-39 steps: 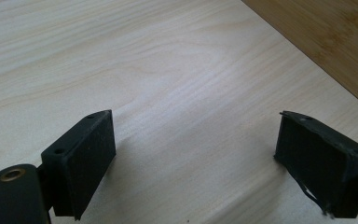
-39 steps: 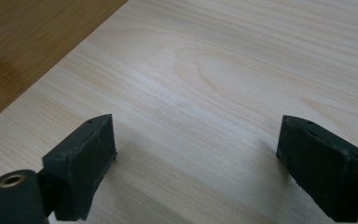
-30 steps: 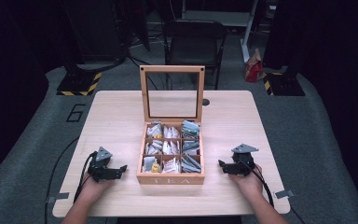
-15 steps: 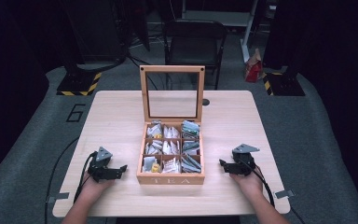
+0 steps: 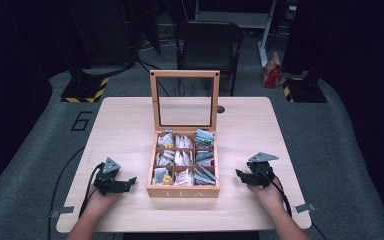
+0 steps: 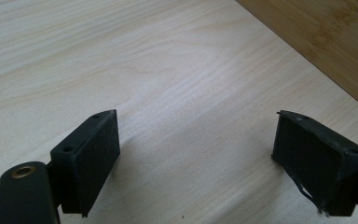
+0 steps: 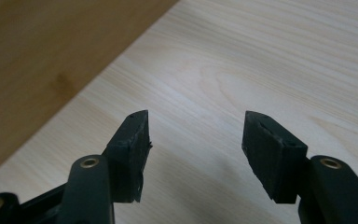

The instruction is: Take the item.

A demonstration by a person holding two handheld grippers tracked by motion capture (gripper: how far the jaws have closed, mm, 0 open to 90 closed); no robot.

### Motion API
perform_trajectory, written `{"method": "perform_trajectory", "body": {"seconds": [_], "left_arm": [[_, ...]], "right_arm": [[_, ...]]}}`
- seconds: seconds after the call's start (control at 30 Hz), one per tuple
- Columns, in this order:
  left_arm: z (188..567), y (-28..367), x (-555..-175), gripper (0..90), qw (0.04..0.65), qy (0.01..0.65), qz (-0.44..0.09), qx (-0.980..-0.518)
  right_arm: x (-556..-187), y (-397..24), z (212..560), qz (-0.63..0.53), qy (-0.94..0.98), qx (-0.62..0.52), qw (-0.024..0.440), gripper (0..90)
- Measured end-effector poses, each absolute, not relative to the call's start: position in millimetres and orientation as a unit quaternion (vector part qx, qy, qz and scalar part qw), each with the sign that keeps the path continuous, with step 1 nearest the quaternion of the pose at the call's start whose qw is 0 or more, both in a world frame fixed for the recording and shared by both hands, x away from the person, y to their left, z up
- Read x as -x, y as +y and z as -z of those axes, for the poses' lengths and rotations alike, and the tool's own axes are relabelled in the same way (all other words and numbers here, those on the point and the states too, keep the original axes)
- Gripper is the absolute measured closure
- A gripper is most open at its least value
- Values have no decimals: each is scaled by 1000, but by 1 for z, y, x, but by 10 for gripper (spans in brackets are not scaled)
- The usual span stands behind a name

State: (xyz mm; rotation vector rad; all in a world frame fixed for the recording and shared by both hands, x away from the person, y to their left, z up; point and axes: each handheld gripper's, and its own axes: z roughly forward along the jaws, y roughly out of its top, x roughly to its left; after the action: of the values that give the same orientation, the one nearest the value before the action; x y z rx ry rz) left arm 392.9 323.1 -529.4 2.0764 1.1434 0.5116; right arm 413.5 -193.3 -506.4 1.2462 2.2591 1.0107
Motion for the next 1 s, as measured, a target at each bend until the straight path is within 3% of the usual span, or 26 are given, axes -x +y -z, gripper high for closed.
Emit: {"method": "perform_trajectory", "body": {"seconds": [0.13,0.53,1.0], "left_arm": [[530,322,-394,143,355,438,-204,-800],[529,323,-394,144,353,437,-196,-804],[529,323,-394,145,353,437,-195,-804]], "right_arm": [[-407,-190,495,-368,803,-429,190,425],[-400,-188,465,-403,802,-415,150,482],[-402,-177,444,-405,816,-383,152,510]]}}
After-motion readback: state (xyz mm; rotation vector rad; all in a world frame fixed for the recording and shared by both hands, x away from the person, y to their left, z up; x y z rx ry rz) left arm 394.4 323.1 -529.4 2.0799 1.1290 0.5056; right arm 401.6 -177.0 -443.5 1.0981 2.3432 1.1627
